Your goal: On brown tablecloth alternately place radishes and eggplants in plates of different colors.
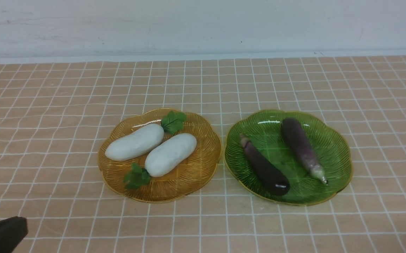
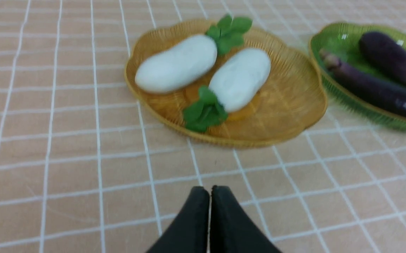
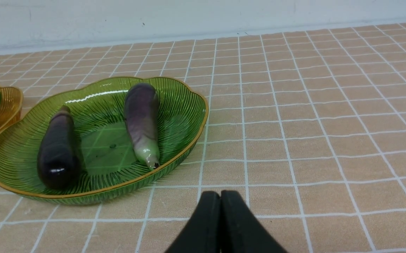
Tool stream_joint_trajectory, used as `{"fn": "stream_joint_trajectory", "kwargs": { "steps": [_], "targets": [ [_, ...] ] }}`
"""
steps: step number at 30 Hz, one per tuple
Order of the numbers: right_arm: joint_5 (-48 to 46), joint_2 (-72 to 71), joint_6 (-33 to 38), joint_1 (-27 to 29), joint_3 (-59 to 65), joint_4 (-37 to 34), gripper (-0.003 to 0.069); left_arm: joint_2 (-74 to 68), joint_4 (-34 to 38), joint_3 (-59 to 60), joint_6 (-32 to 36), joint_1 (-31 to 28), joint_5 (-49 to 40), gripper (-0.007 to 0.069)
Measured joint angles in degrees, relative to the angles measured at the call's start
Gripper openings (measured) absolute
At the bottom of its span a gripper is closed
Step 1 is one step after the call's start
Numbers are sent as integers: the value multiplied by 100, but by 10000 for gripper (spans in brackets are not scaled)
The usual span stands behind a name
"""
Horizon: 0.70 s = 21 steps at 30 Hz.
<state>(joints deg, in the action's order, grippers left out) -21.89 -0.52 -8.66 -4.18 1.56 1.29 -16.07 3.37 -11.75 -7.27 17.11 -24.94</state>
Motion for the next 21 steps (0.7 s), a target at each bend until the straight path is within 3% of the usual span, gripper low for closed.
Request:
{"fn": "stream_joint_trajectory", "kwargs": {
  "steps": [8,13,21],
  "targets": [
    [0,0,0,0,0,0,-17,279,-260,58,3,-154,54,-3],
    [0,0,0,-1,0,0,-17,983,-394,468,137,-717,236,-3],
    [0,0,0,-1,0,0,-17,1656,-420,1313,275,-1159,320,-3]
  ]
}}
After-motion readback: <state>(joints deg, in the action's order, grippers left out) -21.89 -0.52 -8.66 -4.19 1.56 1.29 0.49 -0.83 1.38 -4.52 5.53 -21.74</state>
